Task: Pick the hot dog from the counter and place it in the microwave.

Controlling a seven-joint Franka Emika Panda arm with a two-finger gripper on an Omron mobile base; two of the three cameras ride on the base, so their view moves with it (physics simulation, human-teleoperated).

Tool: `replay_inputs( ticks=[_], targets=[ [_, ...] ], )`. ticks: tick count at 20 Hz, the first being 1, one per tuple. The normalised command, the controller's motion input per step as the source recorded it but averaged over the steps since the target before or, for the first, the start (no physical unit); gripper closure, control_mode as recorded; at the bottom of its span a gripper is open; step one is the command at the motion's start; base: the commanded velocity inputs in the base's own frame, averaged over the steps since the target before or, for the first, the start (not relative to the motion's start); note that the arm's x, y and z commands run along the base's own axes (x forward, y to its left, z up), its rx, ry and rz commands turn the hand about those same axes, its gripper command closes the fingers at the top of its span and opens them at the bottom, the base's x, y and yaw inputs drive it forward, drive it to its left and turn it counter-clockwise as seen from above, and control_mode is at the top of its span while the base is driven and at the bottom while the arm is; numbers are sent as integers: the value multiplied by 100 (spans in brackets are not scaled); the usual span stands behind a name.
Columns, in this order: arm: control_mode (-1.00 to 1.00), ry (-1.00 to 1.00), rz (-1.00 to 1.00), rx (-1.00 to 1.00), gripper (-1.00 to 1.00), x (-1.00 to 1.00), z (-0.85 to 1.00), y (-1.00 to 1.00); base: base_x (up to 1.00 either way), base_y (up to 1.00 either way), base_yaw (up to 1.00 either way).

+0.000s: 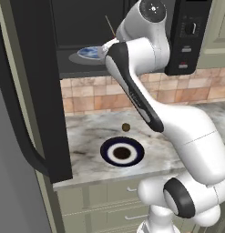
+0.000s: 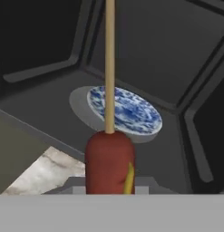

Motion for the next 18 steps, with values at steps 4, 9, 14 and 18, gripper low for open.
replay_inputs(
  ticks=[4, 9, 14, 18],
  targets=[
    [-100, -14, -1, 14, 100, 56, 5, 0, 0, 0, 0],
    [-100, -1, -3, 1, 100, 46, 59, 4, 0, 0, 0],
    [-100, 0, -1, 0, 100, 52, 22, 3, 0, 0, 0],
    [-100, 2, 0, -1, 100, 51, 20, 22, 0, 0, 0]
  ],
)
